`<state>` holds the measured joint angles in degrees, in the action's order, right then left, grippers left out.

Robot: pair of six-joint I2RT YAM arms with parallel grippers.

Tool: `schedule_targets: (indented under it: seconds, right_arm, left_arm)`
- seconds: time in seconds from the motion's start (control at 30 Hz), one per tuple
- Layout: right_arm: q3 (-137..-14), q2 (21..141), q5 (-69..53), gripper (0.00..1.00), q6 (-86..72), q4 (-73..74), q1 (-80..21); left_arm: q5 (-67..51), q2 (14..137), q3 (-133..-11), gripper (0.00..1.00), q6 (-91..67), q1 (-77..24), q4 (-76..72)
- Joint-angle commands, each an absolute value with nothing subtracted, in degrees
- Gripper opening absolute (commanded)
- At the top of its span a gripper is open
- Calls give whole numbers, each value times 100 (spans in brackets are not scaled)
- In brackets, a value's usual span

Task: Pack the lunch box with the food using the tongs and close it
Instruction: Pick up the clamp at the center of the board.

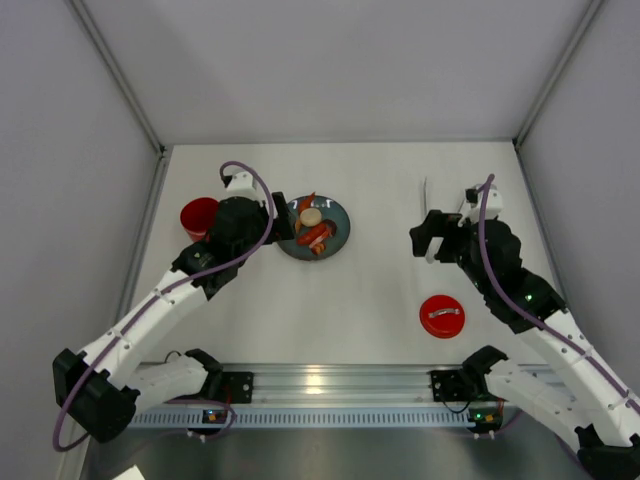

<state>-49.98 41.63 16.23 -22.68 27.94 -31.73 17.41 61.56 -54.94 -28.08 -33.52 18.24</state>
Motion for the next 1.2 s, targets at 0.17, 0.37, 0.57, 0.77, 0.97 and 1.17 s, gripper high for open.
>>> schedule_targets:
  seconds: [0.17, 0.37, 0.57, 0.77, 0.97, 1.17]
  right_arm:
    - [-5536, 4559, 2635, 100, -2312, 3163, -3270]
    - [-5932, 5378, 3041, 99, -2250, 3173, -2893]
    - [-5985, 6520, 1276, 99, -2364, 2910, -951]
    - [-5899, 7058, 1143, 100, -2338, 2787, -633]
    - [-5888, 6952, 1160, 99, -2399, 2760, -624]
    - [-5994, 6610, 1187, 99, -2443, 3005, -528]
  left_arm:
    - [1644, 6223, -5414, 99, -2663, -3340, 1635]
    - [1600, 6267, -5353, 99, -2575, -3340, 1617]
    - [1679, 6161, -5133, 99, -2531, -3340, 1538]
    - [1591, 6187, -4948, 99, -2479, -3340, 1328]
    - [1326, 6836, -5429, 99, -2444, -3778, 1221]
    - [1547, 8251, -6432, 99, -2628, -4482, 1047]
